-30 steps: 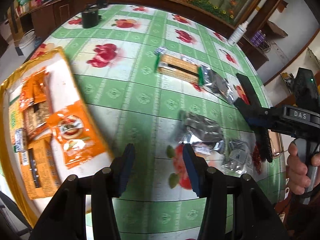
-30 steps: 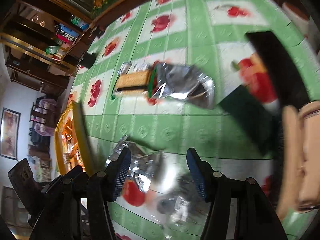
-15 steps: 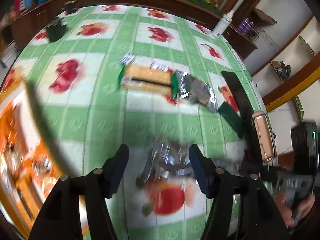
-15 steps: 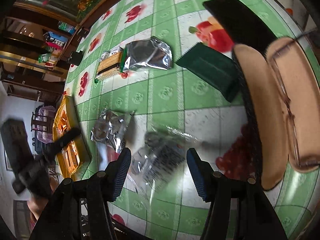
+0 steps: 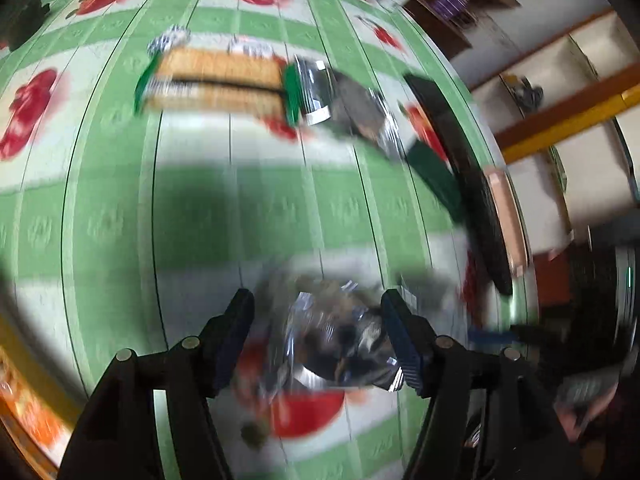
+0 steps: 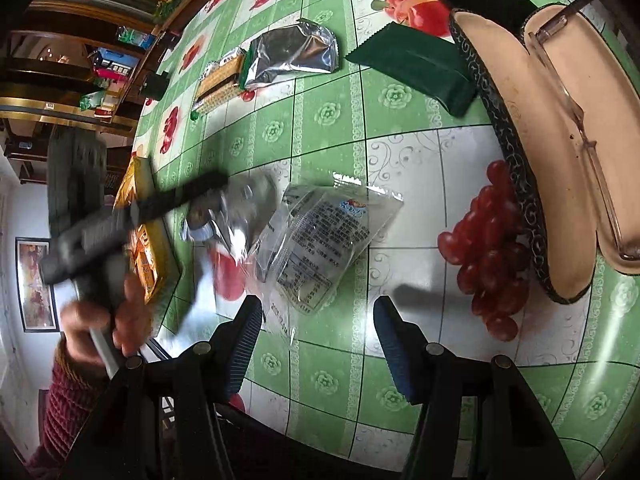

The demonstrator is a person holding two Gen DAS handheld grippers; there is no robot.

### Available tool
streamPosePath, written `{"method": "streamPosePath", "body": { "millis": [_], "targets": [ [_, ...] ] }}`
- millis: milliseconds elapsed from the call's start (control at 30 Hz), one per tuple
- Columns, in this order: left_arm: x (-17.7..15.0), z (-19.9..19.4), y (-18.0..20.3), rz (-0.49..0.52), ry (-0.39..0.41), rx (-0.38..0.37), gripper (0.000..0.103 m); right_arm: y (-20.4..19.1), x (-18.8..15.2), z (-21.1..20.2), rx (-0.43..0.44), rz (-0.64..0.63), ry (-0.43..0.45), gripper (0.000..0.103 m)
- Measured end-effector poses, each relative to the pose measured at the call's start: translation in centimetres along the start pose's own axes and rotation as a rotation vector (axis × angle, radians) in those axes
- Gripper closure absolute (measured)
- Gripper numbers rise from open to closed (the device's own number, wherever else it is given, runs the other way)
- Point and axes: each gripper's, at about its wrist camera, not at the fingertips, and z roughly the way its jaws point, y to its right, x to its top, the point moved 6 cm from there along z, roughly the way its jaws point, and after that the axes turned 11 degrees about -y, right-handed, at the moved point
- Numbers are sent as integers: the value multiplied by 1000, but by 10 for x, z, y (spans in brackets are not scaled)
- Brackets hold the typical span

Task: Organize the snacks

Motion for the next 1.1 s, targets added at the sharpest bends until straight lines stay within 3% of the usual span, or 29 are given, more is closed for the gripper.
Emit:
{"method": "streamPosePath", "body": {
  "millis": [167,300,567,667,767,900,1100],
  "targets": [
    [-54,0,11,-9,-13,-53,34,1,11,-1,-2,13,17,41],
    [-74,0,26,8,-9,-9,27,-4,20,2,-17,-2,16,40],
    [-58,-21,20,-137,49,-40,19,-30,35,16,-226,-129,12,37],
    [-54,-20,17,-165,51,-9,19,-33,30,23,-356,-215,-4,35],
    [-45,-12,16,-183,32,23,19,-26,24,27,-427,-251,-11,35],
    [-32,2,23,-181,-1,62,19,-7,23,15,-411,-205,38,46],
    [-13,22,30,-179,-33,170,19,9,16,5,-392,-198,55,46]
  ]
}}
